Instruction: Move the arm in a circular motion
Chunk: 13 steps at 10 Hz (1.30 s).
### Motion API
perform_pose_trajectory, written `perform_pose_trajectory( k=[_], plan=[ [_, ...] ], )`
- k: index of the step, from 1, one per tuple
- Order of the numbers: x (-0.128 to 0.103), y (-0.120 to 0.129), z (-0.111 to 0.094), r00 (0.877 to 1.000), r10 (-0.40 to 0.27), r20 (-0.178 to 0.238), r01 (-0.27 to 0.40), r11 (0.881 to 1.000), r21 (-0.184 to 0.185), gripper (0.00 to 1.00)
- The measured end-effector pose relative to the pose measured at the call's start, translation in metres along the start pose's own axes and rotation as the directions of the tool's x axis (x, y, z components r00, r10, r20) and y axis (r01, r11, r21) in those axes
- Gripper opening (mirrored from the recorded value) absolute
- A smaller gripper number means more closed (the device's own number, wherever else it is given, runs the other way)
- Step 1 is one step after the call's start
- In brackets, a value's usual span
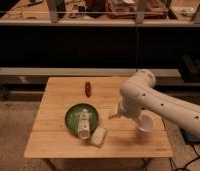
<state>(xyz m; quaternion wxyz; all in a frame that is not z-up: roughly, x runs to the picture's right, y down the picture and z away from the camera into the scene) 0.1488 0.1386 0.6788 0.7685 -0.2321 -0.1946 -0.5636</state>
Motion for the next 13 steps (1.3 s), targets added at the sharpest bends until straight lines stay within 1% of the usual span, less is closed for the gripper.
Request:
perform_pose_trajectory(
  k=[1,3,5,6,7,8,9,10,11,12,13],
  plan=[
    [0.014,0.022,0.001,0.998,0.055,-0.015,-0.055,0.998,-0.002,0.80],
    [0.052,0.055,0.009,0.989,0.143,-0.026,-0.143,0.990,0.010,0.80],
    [0.090,0.067,0.012,0.983,0.180,-0.030,-0.180,0.984,0.015,0.80],
    [0.120,0.070,0.009,0.981,0.188,-0.038,-0.188,0.982,0.004,0.80],
    [0.139,0.068,0.004,0.981,0.189,-0.040,-0.189,0.982,-0.006,0.80],
    [0.163,0.062,-0.003,0.981,0.187,-0.045,-0.188,0.982,-0.017,0.80],
    [0.190,0.049,-0.007,0.982,0.181,-0.049,-0.183,0.983,-0.027,0.80],
    [0.205,0.036,-0.007,0.984,0.175,-0.044,-0.176,0.984,-0.031,0.80],
    [0.220,0.015,-0.003,0.986,0.162,-0.033,-0.163,0.986,-0.033,0.80],
    [0.232,-0.011,0.006,0.990,0.140,-0.019,-0.141,0.989,-0.039,0.80],
    [0.242,-0.049,0.018,0.995,0.105,0.001,-0.105,0.994,-0.029,0.80]
  ],
)
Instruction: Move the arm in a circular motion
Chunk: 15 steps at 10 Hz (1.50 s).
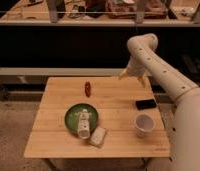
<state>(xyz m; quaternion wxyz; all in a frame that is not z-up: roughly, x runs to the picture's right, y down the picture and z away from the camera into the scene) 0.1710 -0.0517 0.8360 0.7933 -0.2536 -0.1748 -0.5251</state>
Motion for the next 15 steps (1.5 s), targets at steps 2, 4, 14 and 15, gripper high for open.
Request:
perform_pose_trajectory(
  k=[2,4,14,15],
  plan=[
    [-0.008,-0.066,0.014,0.995,-0.093,0.035,0.092,0.995,0.039,0.80],
    [-0.037,-0.145,0.019,0.965,-0.257,0.059,0.251,0.963,0.096,0.80],
    [-0.304,-0.177,-0.006,0.678,-0.731,0.074,0.726,0.682,0.087,0.80],
    [-0.318,-0.160,-0.005,0.700,-0.709,0.090,0.701,0.705,0.104,0.80]
  ],
)
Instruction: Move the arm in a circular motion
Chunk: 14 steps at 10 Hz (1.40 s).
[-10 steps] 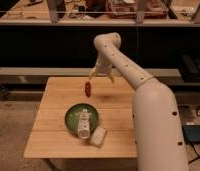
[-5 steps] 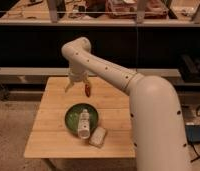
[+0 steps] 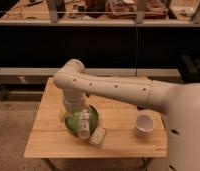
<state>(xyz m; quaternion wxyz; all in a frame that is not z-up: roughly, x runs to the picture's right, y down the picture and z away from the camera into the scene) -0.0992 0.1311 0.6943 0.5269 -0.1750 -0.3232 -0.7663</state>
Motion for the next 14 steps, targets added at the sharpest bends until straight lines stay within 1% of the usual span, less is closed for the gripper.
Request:
perform_pose_trajectory(
  k=[1,2,3,4,5,6,7,14],
  plan=[
    [-0.021,0.016,0.002,0.998,0.064,-0.001,-0.064,0.998,0.020,0.80],
    [-0.044,0.050,-0.001,0.986,0.164,-0.025,-0.163,0.986,0.031,0.80],
    [-0.056,0.073,-0.004,0.974,0.223,-0.047,-0.222,0.975,0.033,0.80],
    [-0.070,0.106,-0.008,0.953,0.291,-0.078,-0.290,0.957,0.032,0.80],
    [-0.084,0.131,-0.011,0.934,0.342,-0.102,-0.341,0.940,0.031,0.80],
    [-0.090,0.142,-0.012,0.924,0.365,-0.112,-0.364,0.931,0.030,0.80],
    [-0.094,0.149,-0.013,0.919,0.377,-0.118,-0.376,0.926,0.030,0.80],
    [-0.093,0.147,-0.013,0.920,0.373,-0.118,-0.372,0.928,0.031,0.80]
  ],
)
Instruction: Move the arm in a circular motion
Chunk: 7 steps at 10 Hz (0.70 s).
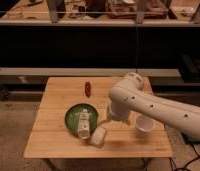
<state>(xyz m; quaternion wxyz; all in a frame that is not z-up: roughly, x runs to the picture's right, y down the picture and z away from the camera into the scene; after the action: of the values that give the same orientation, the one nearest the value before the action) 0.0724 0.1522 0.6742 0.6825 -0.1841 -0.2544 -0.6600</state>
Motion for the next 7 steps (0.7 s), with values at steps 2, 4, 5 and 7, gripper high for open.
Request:
perform_pose_trajectory(
  k=[2,4,5,7],
  plan=[
    [0.002,0.000,-0.001,1.000,0.006,0.002,-0.007,1.000,0.013,0.80],
    [0.032,0.018,-0.009,0.998,0.053,-0.019,-0.052,0.998,0.039,0.80],
    [0.050,0.028,-0.015,0.997,0.072,-0.037,-0.070,0.996,0.048,0.80],
    [0.118,0.068,-0.047,0.987,0.122,-0.107,-0.120,0.992,0.027,0.80]
  ],
)
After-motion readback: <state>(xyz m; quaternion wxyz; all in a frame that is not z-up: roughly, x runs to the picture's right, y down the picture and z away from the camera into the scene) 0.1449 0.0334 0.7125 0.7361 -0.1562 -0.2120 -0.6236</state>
